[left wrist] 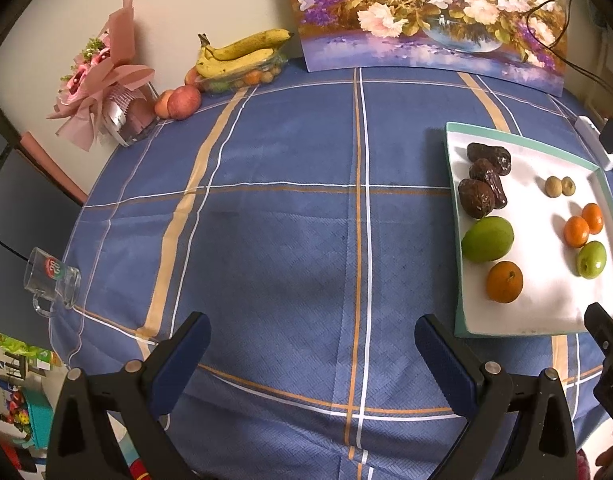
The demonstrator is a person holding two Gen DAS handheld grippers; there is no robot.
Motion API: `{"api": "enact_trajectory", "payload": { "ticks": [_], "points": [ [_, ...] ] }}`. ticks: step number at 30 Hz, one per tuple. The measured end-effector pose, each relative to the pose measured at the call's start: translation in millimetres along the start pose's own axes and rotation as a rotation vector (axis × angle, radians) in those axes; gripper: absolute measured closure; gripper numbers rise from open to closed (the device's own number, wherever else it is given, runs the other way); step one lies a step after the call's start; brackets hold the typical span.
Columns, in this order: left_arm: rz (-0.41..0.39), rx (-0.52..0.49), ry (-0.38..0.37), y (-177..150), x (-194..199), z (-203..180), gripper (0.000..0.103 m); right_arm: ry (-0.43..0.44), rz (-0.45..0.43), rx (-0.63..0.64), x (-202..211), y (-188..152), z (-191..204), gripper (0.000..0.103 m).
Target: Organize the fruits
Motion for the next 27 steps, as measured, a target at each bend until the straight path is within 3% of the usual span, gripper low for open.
{"api": "enact_trajectory", "payload": {
  "ticks": [27],
  "points": [
    [0.017,0.015,-0.002,-1.5,-1.4,2.8,0.0,-0.009,0.029,0.004,10.3,-4.1,3.2,0.009]
  ]
}}
Point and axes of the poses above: each gripper's, at about its wrist camera, not at the fingertips, and x roughly against the way its jaws point, z to its left, y to its top, the point moved 10 cm from there along -x, roughly the way its jaws point, and after that the axes turned 7 degrees about -z, right-handed, at the moved point
